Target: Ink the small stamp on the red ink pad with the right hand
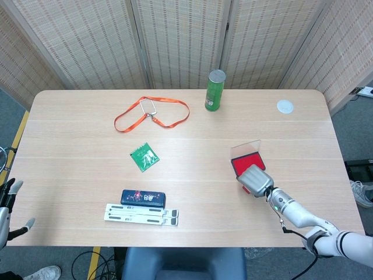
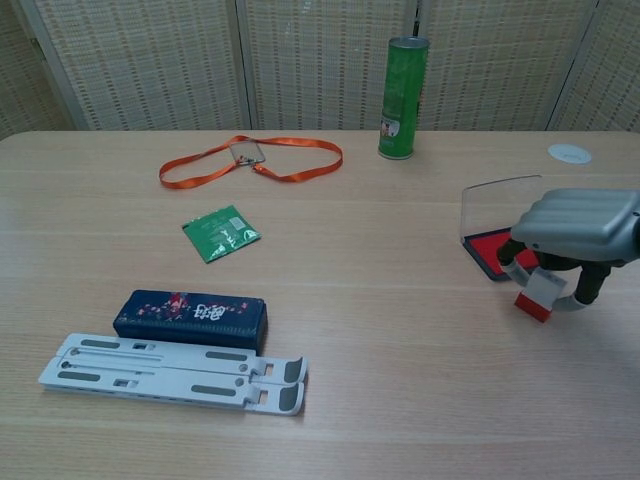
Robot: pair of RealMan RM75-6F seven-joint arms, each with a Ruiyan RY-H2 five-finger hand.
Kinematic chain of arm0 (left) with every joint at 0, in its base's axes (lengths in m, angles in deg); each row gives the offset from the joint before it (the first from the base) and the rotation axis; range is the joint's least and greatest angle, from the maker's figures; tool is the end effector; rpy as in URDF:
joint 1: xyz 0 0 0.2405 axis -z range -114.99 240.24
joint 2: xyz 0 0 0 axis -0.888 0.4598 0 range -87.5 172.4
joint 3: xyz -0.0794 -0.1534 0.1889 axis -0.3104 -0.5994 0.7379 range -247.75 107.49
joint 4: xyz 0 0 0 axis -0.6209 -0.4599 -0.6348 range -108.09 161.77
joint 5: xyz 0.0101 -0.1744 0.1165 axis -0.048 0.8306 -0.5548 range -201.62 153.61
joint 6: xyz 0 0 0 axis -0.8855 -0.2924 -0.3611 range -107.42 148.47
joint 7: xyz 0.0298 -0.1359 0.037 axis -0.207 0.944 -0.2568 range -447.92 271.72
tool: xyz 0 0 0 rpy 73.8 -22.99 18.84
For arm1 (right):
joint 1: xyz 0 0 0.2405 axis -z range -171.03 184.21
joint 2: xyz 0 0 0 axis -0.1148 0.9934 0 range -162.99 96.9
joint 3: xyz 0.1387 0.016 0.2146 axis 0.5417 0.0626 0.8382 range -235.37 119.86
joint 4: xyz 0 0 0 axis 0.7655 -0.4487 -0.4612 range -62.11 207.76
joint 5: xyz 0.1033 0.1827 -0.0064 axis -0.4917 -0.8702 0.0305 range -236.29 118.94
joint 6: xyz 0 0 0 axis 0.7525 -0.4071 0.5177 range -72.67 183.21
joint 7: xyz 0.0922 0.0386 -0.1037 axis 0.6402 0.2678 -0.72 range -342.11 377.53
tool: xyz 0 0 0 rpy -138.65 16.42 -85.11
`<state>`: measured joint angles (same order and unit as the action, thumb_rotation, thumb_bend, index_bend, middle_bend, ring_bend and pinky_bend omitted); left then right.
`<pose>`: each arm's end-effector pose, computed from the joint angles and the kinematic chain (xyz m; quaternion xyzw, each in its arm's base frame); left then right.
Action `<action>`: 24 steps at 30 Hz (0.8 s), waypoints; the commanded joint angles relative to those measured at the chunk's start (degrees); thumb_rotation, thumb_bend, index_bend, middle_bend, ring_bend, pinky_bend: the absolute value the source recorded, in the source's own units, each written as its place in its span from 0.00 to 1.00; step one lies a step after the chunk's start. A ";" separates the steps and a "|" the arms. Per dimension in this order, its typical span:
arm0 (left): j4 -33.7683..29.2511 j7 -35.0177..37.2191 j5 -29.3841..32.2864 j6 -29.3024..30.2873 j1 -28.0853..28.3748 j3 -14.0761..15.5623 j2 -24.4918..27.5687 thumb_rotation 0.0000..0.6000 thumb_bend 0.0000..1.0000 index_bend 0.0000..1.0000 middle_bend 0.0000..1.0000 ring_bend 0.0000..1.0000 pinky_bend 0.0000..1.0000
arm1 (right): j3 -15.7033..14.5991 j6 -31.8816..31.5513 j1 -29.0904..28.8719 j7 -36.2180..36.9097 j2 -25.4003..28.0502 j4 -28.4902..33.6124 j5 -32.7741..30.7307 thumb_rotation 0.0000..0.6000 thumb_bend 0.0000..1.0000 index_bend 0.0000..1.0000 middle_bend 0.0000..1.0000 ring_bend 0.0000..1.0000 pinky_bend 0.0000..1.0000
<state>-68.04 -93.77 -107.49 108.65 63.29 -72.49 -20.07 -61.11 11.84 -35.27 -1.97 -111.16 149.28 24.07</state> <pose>-0.3200 0.1554 0.1721 -0.5745 -0.3809 -0.3464 0.6363 -0.2428 -0.3254 0.0094 0.8880 -0.1994 0.1596 0.3825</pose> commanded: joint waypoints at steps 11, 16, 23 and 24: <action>0.16 0.00 0.25 -0.42 0.15 -0.05 -0.08 1.00 0.23 0.00 0.07 0.10 0.27 | -0.09 1.00 -0.14 0.61 1.38 1.08 -0.09 1.00 0.25 0.81 1.00 0.90 0.84; 0.13 0.17 0.28 -0.34 0.12 -0.10 -0.03 1.00 0.23 0.00 0.07 0.10 0.27 | -0.12 3.23 -0.64 0.54 2.90 2.78 -1.63 1.00 0.22 0.48 1.00 0.89 0.84; 0.11 0.41 0.27 -0.43 0.13 -0.08 0.11 1.00 0.23 0.00 0.07 0.10 0.27 | -0.15 7.15 -1.63 -3.05 5.50 6.09 -6.97 1.00 0.18 0.13 1.00 0.84 0.77; 0.12 0.37 0.25 -0.42 0.12 -0.07 0.10 1.00 0.23 0.00 0.07 0.10 0.27 | -0.17 7.30 -1.69 -3.88 5.69 6.44 -7.75 1.00 0.17 0.07 1.00 0.83 0.76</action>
<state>-67.93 -93.39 -107.24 108.23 63.41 -72.57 -19.97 -61.24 18.36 -36.65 -4.22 -106.21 154.73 17.95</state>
